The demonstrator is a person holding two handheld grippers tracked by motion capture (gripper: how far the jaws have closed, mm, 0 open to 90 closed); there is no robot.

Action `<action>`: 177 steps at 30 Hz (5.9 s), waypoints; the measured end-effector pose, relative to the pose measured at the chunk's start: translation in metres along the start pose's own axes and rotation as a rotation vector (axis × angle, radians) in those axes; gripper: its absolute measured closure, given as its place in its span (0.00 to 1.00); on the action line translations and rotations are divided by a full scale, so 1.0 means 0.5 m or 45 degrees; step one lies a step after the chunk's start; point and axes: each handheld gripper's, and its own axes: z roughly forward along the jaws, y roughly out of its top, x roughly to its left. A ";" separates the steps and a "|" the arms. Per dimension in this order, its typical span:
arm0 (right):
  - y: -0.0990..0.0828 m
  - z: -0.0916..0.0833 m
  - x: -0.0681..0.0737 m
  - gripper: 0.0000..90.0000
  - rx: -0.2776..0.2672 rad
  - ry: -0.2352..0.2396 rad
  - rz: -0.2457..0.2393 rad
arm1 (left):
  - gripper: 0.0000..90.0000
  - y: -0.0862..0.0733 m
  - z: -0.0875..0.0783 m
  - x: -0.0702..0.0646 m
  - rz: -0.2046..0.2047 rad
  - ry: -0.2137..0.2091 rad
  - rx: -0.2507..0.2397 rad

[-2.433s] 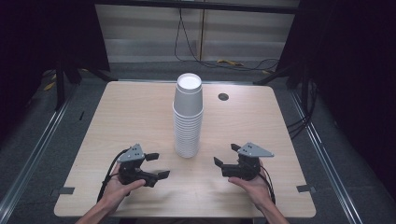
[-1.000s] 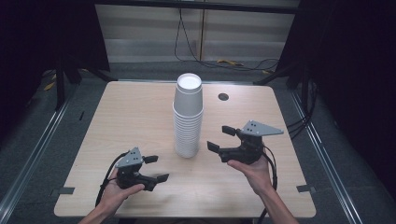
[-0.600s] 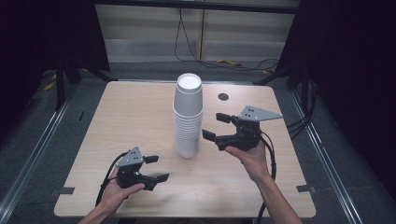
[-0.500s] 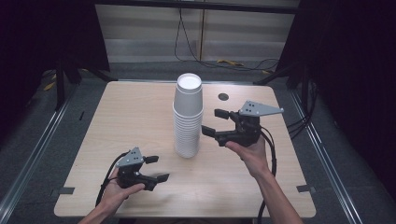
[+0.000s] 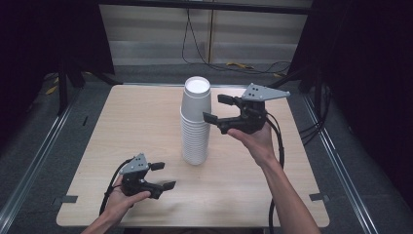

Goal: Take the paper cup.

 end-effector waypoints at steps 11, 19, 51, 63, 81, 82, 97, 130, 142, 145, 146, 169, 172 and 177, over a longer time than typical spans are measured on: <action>0.034 0.030 -0.018 0.22 0.107 0.074 -0.012 | 0.19 -0.001 -0.001 0.002 -0.005 -0.011 -0.001; 0.048 0.050 -0.035 0.23 0.143 0.107 -0.011 | 0.18 -0.001 -0.001 0.001 -0.001 -0.025 0.001; 0.072 0.132 -0.050 0.22 0.238 0.162 -0.012 | 0.18 -0.003 -0.001 -0.001 0.011 -0.043 0.009; 0.093 0.126 -0.046 0.22 0.203 0.162 -0.033 | 0.19 -0.003 0.000 -0.001 0.012 -0.046 0.012; 0.117 0.103 -0.047 0.23 0.067 0.169 -0.028 | 0.18 -0.004 0.000 0.006 -0.024 -0.054 0.018; 0.119 0.101 -0.046 0.23 0.055 0.173 -0.025 | 0.18 -0.004 0.000 0.006 -0.026 -0.054 0.018; 0.131 0.086 -0.047 0.23 -0.065 0.199 -0.011 | 0.18 -0.004 0.002 0.006 -0.027 -0.050 0.030; 0.143 -0.003 -0.052 0.23 -0.343 0.167 0.073 | 0.18 -0.005 0.003 0.007 -0.034 -0.052 0.032; 0.115 -0.046 -0.053 0.23 -0.351 0.157 0.100 | 0.18 -0.005 0.004 0.006 -0.039 -0.059 0.034; 0.105 -0.055 -0.055 0.23 -0.348 0.151 0.109 | 0.18 -0.004 0.003 0.006 -0.038 -0.059 0.031; 0.101 -0.058 -0.055 0.23 -0.344 0.150 0.111 | 0.18 -0.004 0.003 0.006 -0.037 -0.058 0.030; -0.004 -0.113 -0.025 0.23 -0.238 0.097 0.075 | 0.18 0.008 -0.011 -0.006 -0.046 -0.090 -0.071; -0.022 -0.116 -0.019 0.23 -0.231 0.105 0.085 | 0.18 0.008 -0.007 -0.011 -0.032 -0.096 -0.059; -0.057 -0.118 -0.007 0.23 -0.185 0.126 0.113 | 0.18 0.009 -0.002 -0.013 -0.036 -0.109 -0.076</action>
